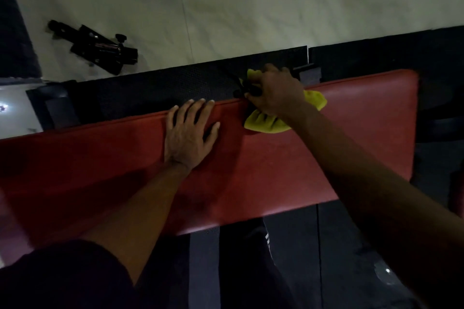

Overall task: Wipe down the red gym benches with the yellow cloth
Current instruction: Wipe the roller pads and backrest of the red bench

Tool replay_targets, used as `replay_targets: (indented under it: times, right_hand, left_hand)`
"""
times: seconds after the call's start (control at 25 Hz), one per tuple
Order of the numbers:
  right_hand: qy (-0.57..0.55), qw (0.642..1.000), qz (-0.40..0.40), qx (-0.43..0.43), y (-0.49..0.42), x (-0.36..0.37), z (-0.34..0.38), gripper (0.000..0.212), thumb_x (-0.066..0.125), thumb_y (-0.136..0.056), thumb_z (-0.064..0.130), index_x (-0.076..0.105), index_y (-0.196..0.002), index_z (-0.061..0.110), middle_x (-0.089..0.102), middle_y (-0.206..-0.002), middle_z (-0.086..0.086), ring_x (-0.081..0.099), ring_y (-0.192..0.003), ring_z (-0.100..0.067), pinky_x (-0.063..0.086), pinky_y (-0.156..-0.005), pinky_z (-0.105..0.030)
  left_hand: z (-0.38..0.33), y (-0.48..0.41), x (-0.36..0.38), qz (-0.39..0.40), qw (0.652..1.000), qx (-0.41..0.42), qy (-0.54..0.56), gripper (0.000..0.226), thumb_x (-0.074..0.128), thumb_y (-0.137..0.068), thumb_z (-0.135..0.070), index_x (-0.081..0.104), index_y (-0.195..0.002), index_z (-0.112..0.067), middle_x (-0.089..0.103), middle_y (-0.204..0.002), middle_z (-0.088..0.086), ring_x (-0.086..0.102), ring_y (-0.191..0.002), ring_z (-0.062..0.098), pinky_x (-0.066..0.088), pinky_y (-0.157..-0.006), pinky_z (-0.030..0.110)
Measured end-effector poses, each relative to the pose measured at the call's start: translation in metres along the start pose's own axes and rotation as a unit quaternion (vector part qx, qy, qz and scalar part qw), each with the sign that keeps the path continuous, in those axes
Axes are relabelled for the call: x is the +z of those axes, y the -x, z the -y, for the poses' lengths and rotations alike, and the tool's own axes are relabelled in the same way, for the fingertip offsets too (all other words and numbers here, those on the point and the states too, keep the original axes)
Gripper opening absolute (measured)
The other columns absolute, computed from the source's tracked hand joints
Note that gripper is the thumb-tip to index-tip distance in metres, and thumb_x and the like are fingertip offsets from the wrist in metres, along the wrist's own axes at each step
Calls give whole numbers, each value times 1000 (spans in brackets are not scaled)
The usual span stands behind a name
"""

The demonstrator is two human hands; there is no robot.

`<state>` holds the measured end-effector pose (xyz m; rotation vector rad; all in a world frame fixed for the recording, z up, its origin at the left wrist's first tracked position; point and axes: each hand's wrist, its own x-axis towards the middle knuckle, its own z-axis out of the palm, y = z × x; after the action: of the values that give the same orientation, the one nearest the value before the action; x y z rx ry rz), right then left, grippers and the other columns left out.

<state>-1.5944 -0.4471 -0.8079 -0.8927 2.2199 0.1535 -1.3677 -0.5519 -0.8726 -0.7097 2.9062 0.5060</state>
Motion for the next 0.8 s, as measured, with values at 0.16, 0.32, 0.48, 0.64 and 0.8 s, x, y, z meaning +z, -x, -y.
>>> replay_targets:
  times: [0.16, 0.32, 0.48, 0.64, 0.8]
  right_hand:
    - [17, 995, -73, 73, 10, -8, -62, 46, 58, -95, 45, 57, -136, 24, 52, -130, -14, 50, -118, -44, 48, -91, -51]
    - [13, 986, -92, 137, 8, -7, -69, 41, 54, -96, 45, 61, -127, 20, 52, -131, -14, 49, -117, -44, 44, -93, -49]
    - [30, 994, -71, 74, 4, 6, -32, 48, 52, -96, 52, 55, -132, 21, 49, -135, -11, 46, -122, -45, 46, -90, -51]
    - [22, 997, -78, 19, 9, -2, -73, 47, 56, -95, 52, 56, -137, 31, 50, -136, -9, 48, -121, -41, 48, -87, -49]
    - [-18, 986, -106, 129, 10, -8, -129, 42, 59, -94, 48, 63, -130, 27, 53, -131, -13, 49, -117, -45, 48, -92, -51]
  left_hand:
    - [2, -1, 1, 1, 1000, 1, -12, 54, 42, -102, -50, 46, -148, -23, 53, -146, 6, 45, -137, 27, 24, -117, 48]
    - [-1, -2, 3, 5, 999, 2, -32, 54, 41, -102, -49, 45, -149, -22, 52, -146, 7, 45, -136, 29, 24, -116, 50]
    - [0, -1, 2, 0, 999, -1, -40, 54, 38, -102, -49, 45, -149, -21, 51, -147, 7, 45, -136, 30, 23, -116, 50]
    - [1, 0, 4, -20, 999, 2, -35, 54, 37, -102, -49, 47, -148, -20, 52, -146, 8, 46, -135, 30, 23, -116, 50]
    - [0, 0, 5, -8, 999, 0, -40, 54, 35, -103, -49, 46, -148, -21, 52, -146, 7, 45, -136, 30, 24, -116, 50]
